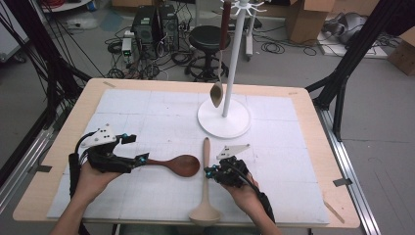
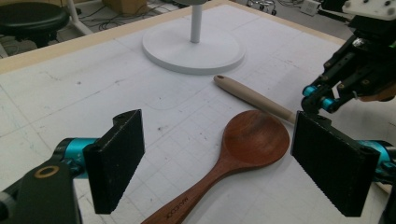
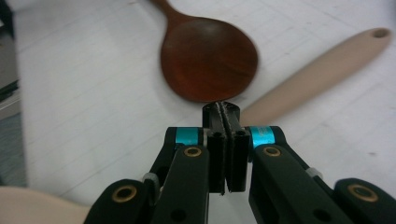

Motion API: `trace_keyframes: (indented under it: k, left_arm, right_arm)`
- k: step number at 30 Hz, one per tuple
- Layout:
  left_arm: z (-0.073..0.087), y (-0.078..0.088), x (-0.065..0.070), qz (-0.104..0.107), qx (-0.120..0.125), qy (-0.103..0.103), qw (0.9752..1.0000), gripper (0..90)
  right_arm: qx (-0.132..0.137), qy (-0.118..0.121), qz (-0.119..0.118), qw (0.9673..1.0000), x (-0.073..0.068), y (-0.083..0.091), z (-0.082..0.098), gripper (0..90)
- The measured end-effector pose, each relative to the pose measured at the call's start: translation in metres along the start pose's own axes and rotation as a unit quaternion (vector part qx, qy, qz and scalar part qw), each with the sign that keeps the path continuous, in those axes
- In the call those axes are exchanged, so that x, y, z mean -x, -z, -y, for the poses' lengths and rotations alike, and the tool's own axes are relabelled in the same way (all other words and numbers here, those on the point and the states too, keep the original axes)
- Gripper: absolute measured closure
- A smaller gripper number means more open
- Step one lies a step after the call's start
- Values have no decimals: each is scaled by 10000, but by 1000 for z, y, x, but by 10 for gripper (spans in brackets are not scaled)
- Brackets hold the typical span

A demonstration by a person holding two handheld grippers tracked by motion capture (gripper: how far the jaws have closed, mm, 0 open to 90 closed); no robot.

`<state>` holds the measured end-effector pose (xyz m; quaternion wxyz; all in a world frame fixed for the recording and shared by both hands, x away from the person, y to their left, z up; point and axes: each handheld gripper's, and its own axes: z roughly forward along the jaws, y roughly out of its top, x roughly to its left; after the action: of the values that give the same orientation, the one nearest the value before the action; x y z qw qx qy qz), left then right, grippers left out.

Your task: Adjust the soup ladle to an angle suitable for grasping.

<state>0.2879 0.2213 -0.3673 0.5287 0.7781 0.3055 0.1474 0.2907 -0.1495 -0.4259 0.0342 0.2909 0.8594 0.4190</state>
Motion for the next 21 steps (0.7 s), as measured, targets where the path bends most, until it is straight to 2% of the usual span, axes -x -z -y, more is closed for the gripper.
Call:
trace_keyframes:
  k: [4, 11, 17, 21]
  left_arm:
    - [0, 0, 0, -8, -11, -3, 10000, 181]
    - [0, 0, 0, -4, -4, 2, 10000, 181]
    - [0, 0, 0, 2, -10, 4, 10000, 181]
    - [0, 0, 0, -2, -10, -1, 10000, 181]
  right_arm:
    - [-38, 171, -266, 9995, -9, -1, 2, 896]
    - [-267, 392, -632, 9969, -21, -10, 6, 896]
    - [-477, 562, -779, 9942, -29, -15, 10, 896]
    - [-539, 634, -772, 9935, -29, -16, 10, 896]
